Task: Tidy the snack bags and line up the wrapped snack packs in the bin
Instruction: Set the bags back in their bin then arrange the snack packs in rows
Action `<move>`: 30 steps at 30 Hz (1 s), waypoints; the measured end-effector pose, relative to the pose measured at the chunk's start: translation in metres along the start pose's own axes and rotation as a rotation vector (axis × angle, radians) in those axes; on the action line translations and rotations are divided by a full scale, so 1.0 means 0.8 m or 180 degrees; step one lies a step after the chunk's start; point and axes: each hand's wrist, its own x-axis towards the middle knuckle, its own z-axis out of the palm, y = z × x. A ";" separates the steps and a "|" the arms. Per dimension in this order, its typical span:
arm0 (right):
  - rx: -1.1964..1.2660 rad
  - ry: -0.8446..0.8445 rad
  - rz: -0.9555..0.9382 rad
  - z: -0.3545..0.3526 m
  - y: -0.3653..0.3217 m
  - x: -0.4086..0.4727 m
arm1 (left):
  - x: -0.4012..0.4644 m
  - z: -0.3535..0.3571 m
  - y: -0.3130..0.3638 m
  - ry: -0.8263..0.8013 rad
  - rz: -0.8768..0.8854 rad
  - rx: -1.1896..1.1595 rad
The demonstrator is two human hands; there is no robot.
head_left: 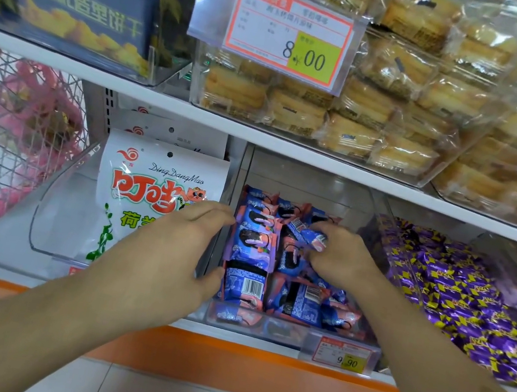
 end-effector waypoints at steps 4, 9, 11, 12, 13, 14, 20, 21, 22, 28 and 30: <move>0.0408 0.0126 -0.0210 0.004 0.004 -0.006 | 0.000 -0.001 0.001 -0.0001 0.0005 -0.0018; 0.0862 0.0614 -0.0206 -0.005 -0.010 -0.012 | -0.001 -0.001 0.002 0.0007 -0.0010 -0.0025; 0.1279 0.0755 -0.0148 -0.010 -0.019 -0.009 | -0.002 -0.001 0.003 -0.0001 -0.0001 -0.0025; 0.1469 0.0806 -0.0144 -0.011 -0.024 -0.006 | -0.003 -0.001 0.004 -0.0002 0.0003 -0.0033; 0.1652 0.0838 -0.0188 -0.011 -0.031 -0.003 | -0.003 -0.002 0.004 -0.0002 0.0001 -0.0043; 0.1797 0.0848 -0.0298 -0.011 -0.039 -0.001 | -0.003 -0.002 0.004 0.0001 0.0000 -0.0049; 0.1555 0.0353 -0.0921 0.010 -0.069 0.004 | -0.001 -0.004 0.005 -0.0027 -0.0010 -0.0010; 0.1637 0.0320 -0.0810 0.009 -0.065 0.005 | -0.001 -0.004 0.004 -0.0031 -0.0010 0.0000; 0.1709 0.0370 -0.0639 0.006 -0.059 0.005 | -0.002 -0.004 0.003 -0.0030 -0.0008 0.0013; 0.0488 0.0224 0.0077 0.008 -0.014 0.007 | -0.001 -0.004 0.006 0.0029 0.0012 0.0015; 0.0468 -0.0048 0.0165 0.013 -0.010 0.005 | -0.001 -0.003 0.006 0.0044 0.0020 0.0013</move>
